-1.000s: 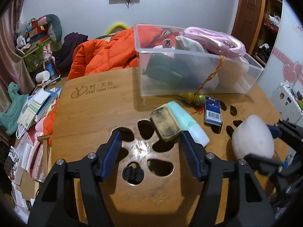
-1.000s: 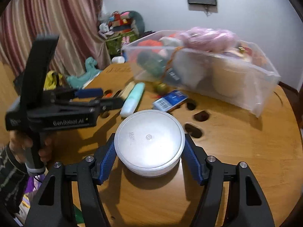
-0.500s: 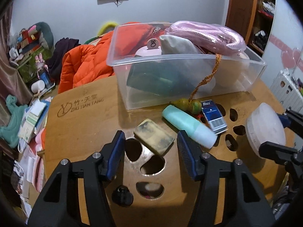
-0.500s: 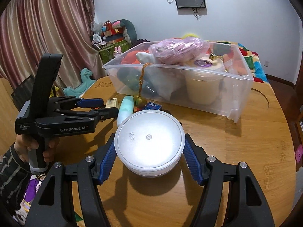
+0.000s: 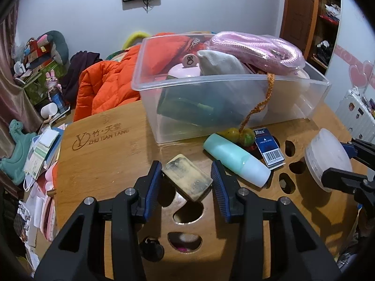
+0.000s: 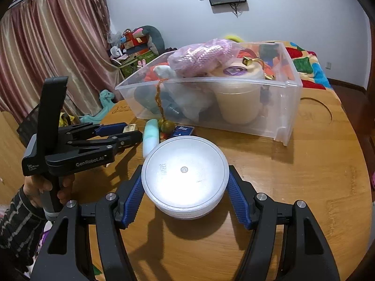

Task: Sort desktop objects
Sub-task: 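Grasp the white round case with the right tool while the left tool grasps the beige soap bar, then lift and carry the white case and soap bar over the clear box, then lower the case and soap bar into the box and open both tools, then grasp the blue Max card pack with the right tool while the left tool grasps the mint-green tube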

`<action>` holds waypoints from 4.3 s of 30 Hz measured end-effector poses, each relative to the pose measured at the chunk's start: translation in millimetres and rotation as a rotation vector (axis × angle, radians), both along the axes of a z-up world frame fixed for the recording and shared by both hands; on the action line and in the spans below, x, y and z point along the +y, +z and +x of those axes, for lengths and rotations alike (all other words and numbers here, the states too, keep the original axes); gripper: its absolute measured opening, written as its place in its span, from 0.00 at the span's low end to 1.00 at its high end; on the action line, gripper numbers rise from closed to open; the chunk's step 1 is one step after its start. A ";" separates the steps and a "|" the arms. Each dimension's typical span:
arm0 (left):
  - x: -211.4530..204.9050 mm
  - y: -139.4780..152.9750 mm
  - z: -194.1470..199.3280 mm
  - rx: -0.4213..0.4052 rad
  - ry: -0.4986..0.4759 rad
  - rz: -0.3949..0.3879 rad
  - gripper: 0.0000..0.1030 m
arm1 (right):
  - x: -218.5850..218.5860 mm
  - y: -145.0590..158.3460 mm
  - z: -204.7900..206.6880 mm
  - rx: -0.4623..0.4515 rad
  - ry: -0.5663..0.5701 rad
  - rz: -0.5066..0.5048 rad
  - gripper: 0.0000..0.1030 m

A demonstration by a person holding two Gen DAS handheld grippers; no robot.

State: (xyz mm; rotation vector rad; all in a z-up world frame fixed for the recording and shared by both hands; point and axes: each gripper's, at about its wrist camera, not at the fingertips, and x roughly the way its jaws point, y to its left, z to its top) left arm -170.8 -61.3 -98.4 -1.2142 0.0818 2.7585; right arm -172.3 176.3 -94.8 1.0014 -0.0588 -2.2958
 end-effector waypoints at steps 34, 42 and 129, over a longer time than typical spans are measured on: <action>-28.2 82.9 26.4 0.230 0.102 0.135 0.42 | 57.7 80.1 -37.3 0.211 -0.167 0.015 0.61; -21.5 107.1 -8.9 0.257 0.087 0.119 0.42 | 45.0 102.7 -84.7 0.242 -0.152 0.025 0.61; -31.9 22.4 52.8 0.137 0.048 0.044 0.92 | -77.6 -9.3 -44.0 0.056 0.104 0.308 0.57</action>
